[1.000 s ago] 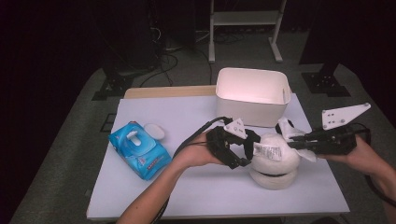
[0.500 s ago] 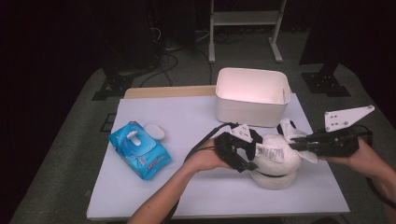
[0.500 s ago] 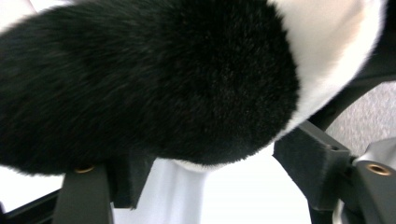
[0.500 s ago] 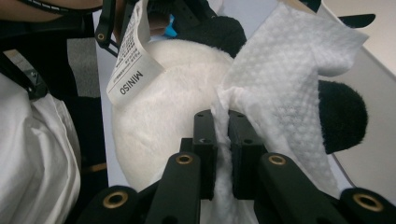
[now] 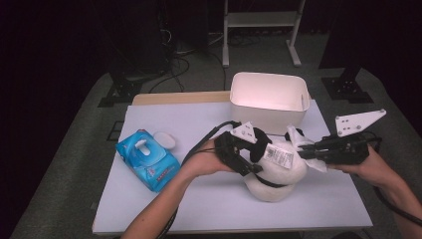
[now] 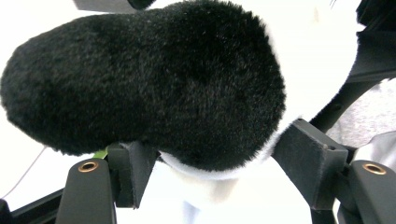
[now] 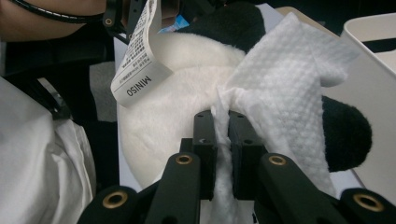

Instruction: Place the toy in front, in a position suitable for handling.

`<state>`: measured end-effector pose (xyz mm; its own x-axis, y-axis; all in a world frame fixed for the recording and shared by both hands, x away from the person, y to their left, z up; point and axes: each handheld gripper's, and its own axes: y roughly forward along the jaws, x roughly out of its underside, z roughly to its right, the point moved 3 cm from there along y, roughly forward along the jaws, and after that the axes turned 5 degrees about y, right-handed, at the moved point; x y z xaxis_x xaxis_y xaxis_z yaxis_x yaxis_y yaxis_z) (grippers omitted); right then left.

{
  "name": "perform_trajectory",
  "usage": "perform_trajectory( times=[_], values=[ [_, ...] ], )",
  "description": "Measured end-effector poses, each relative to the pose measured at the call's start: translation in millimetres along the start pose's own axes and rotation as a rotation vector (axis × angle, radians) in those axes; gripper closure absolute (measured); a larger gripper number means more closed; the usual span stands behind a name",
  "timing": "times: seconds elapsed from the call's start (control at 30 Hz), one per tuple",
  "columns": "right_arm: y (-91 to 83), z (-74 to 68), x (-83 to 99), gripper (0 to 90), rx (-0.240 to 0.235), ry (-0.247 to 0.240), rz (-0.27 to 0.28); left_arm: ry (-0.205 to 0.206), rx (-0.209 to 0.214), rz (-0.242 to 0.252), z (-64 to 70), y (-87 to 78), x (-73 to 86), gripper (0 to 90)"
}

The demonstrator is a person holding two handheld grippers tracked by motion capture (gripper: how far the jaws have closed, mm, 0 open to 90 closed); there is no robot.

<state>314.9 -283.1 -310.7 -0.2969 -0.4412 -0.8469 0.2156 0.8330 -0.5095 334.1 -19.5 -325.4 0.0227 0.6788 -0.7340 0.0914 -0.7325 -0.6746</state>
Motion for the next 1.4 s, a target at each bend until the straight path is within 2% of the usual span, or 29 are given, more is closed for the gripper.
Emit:
perform_trajectory(
  times=[0.07, 0.13, 0.23, 0.4, 0.5, 0.6, 0.73, 0.87, 0.97, 1.23, 1.4],
  values=[
    [5.7, -0.8, -1.4, 82.2, -0.023, 0.003, 0.006, 0.008, -0.004, -0.029, 1.2, -3.4, 4.5, 30.0],
    [10.7, -3.1, -3.4, 82.1, -0.039, -0.001, 0.005, -0.014, 0.004, -0.027, 2.2, -3.5, 13.1, 28.0],
    [15.2, -7.3, -7.0, 81.8, -0.032, -0.021, -0.025, -0.035, 0.023, -0.006, 4.4, 2.8, 19.2, 18.6],
    [14.1, -13.6, -11.2, 81.7, -0.001, -0.06, -0.074, -0.033, 0.022, 0.032, 8.8, 11.2, 19.0, 16.0],
    [11.7, -13.6, -10.2, 81.6, 0.002, -0.048, -0.075, -0.042, 0.04, 0.066, 10.3, 15.4, 19.5, 21.2],
    [10.1, -11.5, -8.0, 81.6, 0.001, -0.038, -0.069, -0.054, 0.045, 0.092, 10.4, 16.0, 20.5, 33.6],
    [7.1, -11.6, -8.8, 81.2, 0.015, -0.057, -0.082, -0.024, 0.047, 0.09, 11.1, 13.7, 19.8, 43.3],
    [2.6, -14.9, -16.3, 80.9, 0.027, -0.087, -0.078, -0.004, 0.051, 0.083, 11.6, 13.0, 17.6, 44.0],
    [3.1, -19.6, -26.8, 79.8, 0.004, -0.101, -0.061, 0.005, 0.054, 0.082, 12.6, 13.8, 16.3, 43.6],
    [5.0, -22.6, -34.9, 66.7, 0.01, -0.118, -0.127, 0.009, 0.057, 0.073, 12.0, 11.7, 18.3, 42.8],
    [-0.2, -21.7, -32.9, 61.1, 0.04, -0.119, -0.18, 0.027, 0.055, 0.063, 12.4, 11.4, 17.3, 42.6]
  ],
)
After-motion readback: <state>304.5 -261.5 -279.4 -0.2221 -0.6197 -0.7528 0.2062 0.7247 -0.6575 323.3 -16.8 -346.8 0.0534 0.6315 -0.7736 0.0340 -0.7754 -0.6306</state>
